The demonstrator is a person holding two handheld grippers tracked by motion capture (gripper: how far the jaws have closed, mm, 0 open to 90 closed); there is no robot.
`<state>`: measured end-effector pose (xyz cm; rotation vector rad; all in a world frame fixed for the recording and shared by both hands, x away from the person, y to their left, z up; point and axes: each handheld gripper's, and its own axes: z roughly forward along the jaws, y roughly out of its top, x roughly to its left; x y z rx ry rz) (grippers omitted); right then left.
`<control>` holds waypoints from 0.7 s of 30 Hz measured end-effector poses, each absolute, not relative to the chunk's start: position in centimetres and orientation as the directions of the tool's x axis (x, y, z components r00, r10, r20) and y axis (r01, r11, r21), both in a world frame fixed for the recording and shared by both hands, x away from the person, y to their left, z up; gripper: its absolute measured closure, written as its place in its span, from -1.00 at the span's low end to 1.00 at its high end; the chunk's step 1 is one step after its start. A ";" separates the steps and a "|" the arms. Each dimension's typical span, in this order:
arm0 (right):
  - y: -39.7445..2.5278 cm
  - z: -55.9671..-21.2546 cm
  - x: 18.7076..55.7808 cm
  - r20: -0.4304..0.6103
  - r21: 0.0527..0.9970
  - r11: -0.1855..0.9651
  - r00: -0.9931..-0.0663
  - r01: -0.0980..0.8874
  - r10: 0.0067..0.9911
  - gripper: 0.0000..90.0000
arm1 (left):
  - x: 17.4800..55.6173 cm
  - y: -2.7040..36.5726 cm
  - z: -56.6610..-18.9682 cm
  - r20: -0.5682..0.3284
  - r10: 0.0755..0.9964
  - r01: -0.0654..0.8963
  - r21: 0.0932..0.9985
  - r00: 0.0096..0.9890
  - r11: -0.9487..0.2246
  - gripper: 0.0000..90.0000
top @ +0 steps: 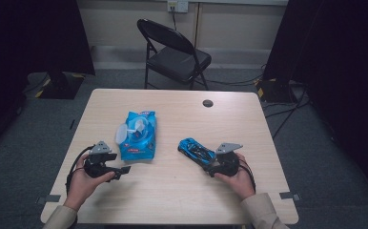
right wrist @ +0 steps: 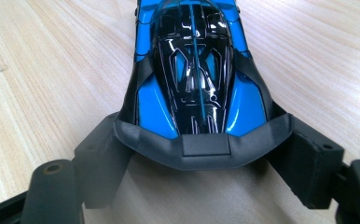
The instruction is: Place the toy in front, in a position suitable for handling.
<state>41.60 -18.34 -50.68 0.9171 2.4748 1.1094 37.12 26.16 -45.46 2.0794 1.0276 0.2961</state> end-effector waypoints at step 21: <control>-18.3 -50.7 41.6 0.004 0.745 0.506 -0.762 0.434 0.648 -0.45 | 39.3 25.6 -42.7 -0.132 0.747 0.573 0.731 0.651 -0.370 -0.57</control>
